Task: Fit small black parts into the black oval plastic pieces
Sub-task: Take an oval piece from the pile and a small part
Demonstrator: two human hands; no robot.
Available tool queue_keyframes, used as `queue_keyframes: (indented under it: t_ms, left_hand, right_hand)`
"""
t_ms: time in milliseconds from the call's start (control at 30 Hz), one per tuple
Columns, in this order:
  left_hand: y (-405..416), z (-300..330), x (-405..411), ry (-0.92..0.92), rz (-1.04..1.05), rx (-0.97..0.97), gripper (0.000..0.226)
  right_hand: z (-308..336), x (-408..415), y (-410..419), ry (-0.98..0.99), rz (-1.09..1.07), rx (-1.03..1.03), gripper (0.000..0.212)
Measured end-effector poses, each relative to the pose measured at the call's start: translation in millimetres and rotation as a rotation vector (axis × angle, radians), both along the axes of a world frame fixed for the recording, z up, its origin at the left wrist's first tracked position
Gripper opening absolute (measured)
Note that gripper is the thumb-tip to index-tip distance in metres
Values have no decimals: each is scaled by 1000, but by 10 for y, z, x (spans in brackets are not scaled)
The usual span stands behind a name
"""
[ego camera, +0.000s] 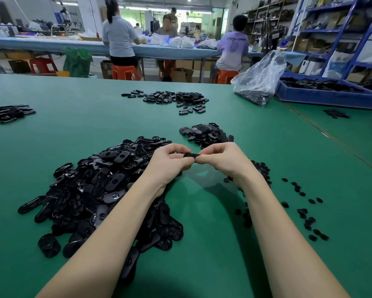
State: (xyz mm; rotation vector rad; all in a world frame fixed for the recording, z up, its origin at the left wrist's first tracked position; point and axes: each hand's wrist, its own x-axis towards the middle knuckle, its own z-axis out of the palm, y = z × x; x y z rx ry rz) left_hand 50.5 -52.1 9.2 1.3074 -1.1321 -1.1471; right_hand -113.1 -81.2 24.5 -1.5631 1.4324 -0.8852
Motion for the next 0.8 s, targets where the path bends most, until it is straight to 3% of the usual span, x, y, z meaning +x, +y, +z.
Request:
queue_keyframes:
  t_ms: [400, 500, 600, 800]
  left_hand:
    - [-36, -55, -30, -50, 60, 8, 19]
    - [-48, -59, -10, 23, 65, -9, 19]
    - [-64, -79, -11, 81, 78, -14, 19]
    - [-97, -39, 51, -18, 126, -63, 10]
  right_hand:
    - [-95, 32, 13, -13, 17, -68, 16]
    - [-69, -18, 20, -69, 61, -99, 13]
    - [-78, -53, 11, 21, 95, -196, 18]
    - [-112, -95, -199, 175, -203, -272, 13]
